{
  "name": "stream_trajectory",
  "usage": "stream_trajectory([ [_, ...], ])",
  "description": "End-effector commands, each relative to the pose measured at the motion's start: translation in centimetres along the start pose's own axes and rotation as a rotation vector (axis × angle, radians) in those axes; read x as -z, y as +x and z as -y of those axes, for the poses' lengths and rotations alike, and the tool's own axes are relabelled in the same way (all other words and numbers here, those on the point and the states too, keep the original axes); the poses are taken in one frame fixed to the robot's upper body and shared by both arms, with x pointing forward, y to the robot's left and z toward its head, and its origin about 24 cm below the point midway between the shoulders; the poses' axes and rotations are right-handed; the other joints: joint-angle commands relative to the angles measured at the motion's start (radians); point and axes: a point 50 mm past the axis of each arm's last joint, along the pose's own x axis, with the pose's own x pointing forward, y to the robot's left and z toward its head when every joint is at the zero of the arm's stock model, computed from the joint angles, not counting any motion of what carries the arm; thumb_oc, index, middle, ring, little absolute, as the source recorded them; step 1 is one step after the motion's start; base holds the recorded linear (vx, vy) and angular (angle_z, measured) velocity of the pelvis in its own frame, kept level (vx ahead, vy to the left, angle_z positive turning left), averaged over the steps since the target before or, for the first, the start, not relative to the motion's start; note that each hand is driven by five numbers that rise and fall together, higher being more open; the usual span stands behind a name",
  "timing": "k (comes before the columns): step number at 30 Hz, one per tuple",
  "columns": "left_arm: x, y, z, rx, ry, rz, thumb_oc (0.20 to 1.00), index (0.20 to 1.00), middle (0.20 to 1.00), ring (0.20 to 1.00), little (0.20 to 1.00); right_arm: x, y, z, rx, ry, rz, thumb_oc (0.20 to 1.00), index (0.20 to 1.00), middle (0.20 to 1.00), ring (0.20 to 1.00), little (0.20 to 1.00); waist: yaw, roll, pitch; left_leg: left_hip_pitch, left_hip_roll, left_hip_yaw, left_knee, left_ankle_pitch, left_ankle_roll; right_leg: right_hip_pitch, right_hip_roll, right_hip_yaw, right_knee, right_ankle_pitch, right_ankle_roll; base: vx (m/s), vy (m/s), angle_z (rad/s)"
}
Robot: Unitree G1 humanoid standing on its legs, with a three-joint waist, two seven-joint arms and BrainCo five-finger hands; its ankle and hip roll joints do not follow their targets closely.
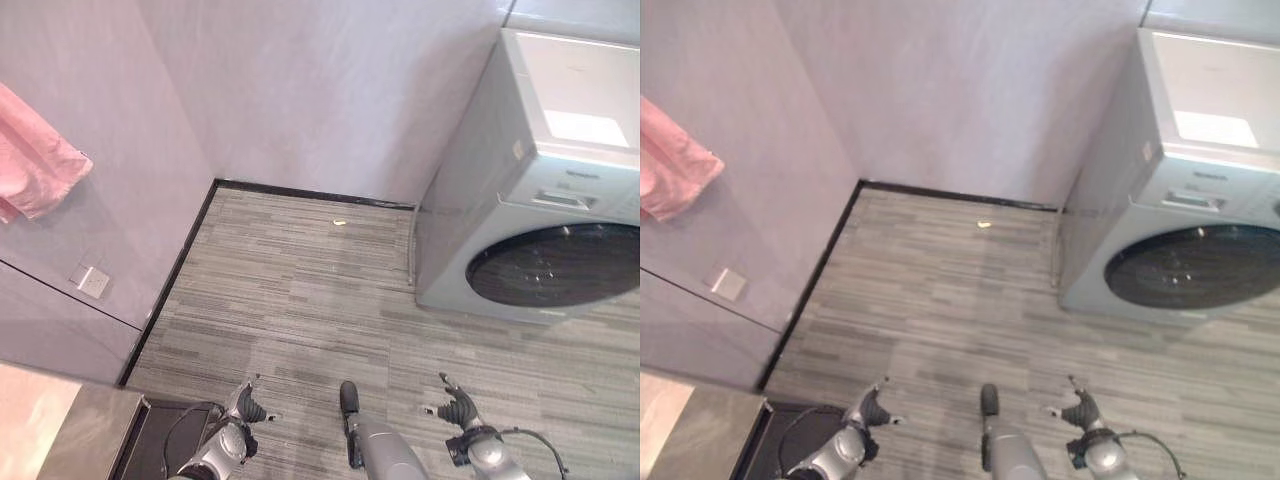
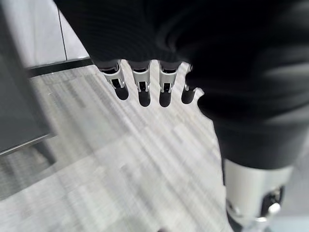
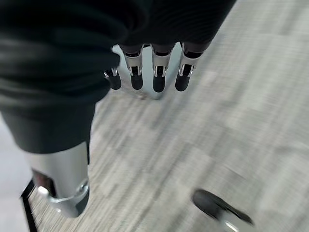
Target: Put brush and paste in cup on sink, flatten towel.
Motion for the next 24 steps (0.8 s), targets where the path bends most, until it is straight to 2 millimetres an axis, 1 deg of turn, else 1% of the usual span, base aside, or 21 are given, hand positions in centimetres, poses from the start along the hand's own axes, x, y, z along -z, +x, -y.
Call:
stream_trajectory([
  [1,-0.8,0.4,-1.9,-0.072,0.055,0.078,1.0,1.0,1.0,1.0,1.0,0.1,-0.1,2.2,0.08,-0.036,0.024,1.0,1.0,1.0,1.0,1.0,0.002,-0.028,0.057,-0.158,-0.039,0.061,-0.2,0.08,0.118,0.098,-0.079,0.008,0.031,-0.094,0.159,0.18,-0.112,0.16],
  [2,-0.9,0.4,-1.7,-0.069,0.049,0.078,1.0,1.0,1.0,1.0,1.0,0.7,-0.3,2.4,0.102,-0.028,-0.001,1.0,1.0,1.0,1.0,1.0,0.008,-0.026,0.052,-0.176,-0.015,0.092,-0.279,0.069,0.131,0.118,-0.089,-0.01,0.018,-0.104,0.166,0.21,-0.046,0.2],
  [3,-1.1,0.3,-1.5,-0.066,0.048,0.086,1.0,1.0,1.0,1.0,1.0,1.3,-0.6,2.7,0.125,-0.011,-0.022,1.0,1.0,1.0,1.0,1.0,0.019,-0.018,0.047,-0.188,0.005,0.104,-0.36,0.089,0.134,0.127,-0.093,-0.025,0.018,-0.113,0.171,0.2,0.025,1.18],
  [4,-1.1,0.3,-1.4,-0.066,0.064,0.089,1.0,1.0,1.0,1.0,1.0,1.8,-0.9,3.2,0.151,0.001,-0.036,1.0,1.0,1.0,1.0,1.0,0.026,-0.007,0.041,-0.198,0.03,0.116,-0.42,0.131,0.126,0.135,-0.098,-0.041,0.03,-0.127,0.178,0.23,0.041,1.2],
  [5,-1.2,0.3,-1.3,-0.064,0.058,0.091,1.0,1.0,1.0,1.0,1.0,1.8,-1.0,3.2,0.153,0.009,-0.033,1.0,1.0,1.0,1.0,1.0,0.026,-0.007,0.037,-0.185,0.029,0.107,-0.412,0.121,0.125,0.137,-0.104,-0.045,0.038,-0.138,0.174,0.21,0.056,0.86],
  [7,-1.2,0.3,-1.3,-0.064,0.044,0.09,1.0,1.0,1.0,1.0,1.0,1.9,-1.0,3.2,0.149,-0.001,-0.037,1.0,1.0,1.0,1.0,1.0,0.027,-0.003,0.039,-0.185,0.031,0.1,-0.4,0.12,0.122,0.141,-0.104,-0.045,0.047,-0.146,0.175,0.14,0.079,-0.24],
  [8,-0.7,0.2,-1.4,-0.069,0.027,0.073,1.0,1.0,1.0,1.0,1.0,1.8,-0.8,2.7,0.123,-0.022,-0.037,1.0,1.0,1.0,1.0,1.0,0.024,0.011,0.028,-0.157,0.021,0.099,-0.426,0.108,0.128,0.146,-0.1,-0.036,0.05,-0.148,0.18,0.14,0.141,-0.37],
  [9,-0.2,0.1,-1.5,-0.071,0.023,0.054,1.0,1.0,1.0,1.0,1.0,1.8,-0.8,2.4,0.109,-0.036,-0.039,1.0,1.0,1.0,1.0,1.0,0.025,0.016,0.018,-0.143,0.014,0.104,-0.438,0.106,0.13,0.15,-0.104,-0.032,0.045,-0.144,0.182,0.18,0.2,-0.35],
  [12,1.2,-0.2,-1.8,-0.083,0.009,0.003,1.0,1.0,1.0,1.0,1.0,1.0,-0.5,2.0,0.084,-0.043,-0.007,1.0,1.0,1.0,1.0,1.0,0.033,0.022,0.0,-0.108,-0.002,0.113,-0.464,0.096,0.139,0.162,-0.11,-0.02,0.03,-0.137,0.189,0.11,0.154,-0.21],
  [13,1.9,-0.4,-1.9,-0.087,-0.003,-0.024,1.0,1.0,1.0,1.0,1.0,0.4,-0.4,1.6,0.068,-0.042,0.019,1.0,1.0,1.0,1.0,1.0,0.039,0.02,-0.004,-0.099,-0.005,0.118,-0.47,0.091,0.142,0.167,-0.112,-0.017,0.027,-0.137,0.193,0.05,0.088,-0.19],
  [16,2.4,-0.5,-2.1,-0.09,-0.008,-0.046,1.0,1.0,1.0,1.0,1.0,0.1,-0.4,1.1,0.047,-0.051,0.033,1.0,1.0,1.0,1.0,1.0,0.045,0.016,-0.008,-0.087,-0.009,0.123,-0.477,0.086,0.148,0.173,-0.116,-0.015,0.023,-0.136,0.195,0.04,0.07,0.02],
  [18,3.4,-0.9,-1.7,-0.078,-0.014,-0.083,1.0,1.0,1.0,1.0,1.0,-0.3,-0.4,0.5,0.018,-0.052,0.05,1.0,1.0,1.0,1.0,1.0,0.053,0.01,-0.015,-0.066,-0.013,0.128,-0.488,0.076,0.155,0.186,-0.116,-0.015,0.016,-0.136,0.199,0.04,0.055,0.05],
  [24,3.9,-1.2,-1.2,-0.063,-0.014,-0.1,1.0,1.0,1.0,1.0,1.0,-0.2,-0.6,-0.2,-0.01,-0.058,0.052,1.0,1.0,1.0,1.0,1.0,0.062,0.0,-0.026,-0.03,-0.013,0.129,-0.533,0.079,0.159,0.205,-0.114,-0.02,-0.002,-0.131,0.206,0.01,0.007,-0.01],
])
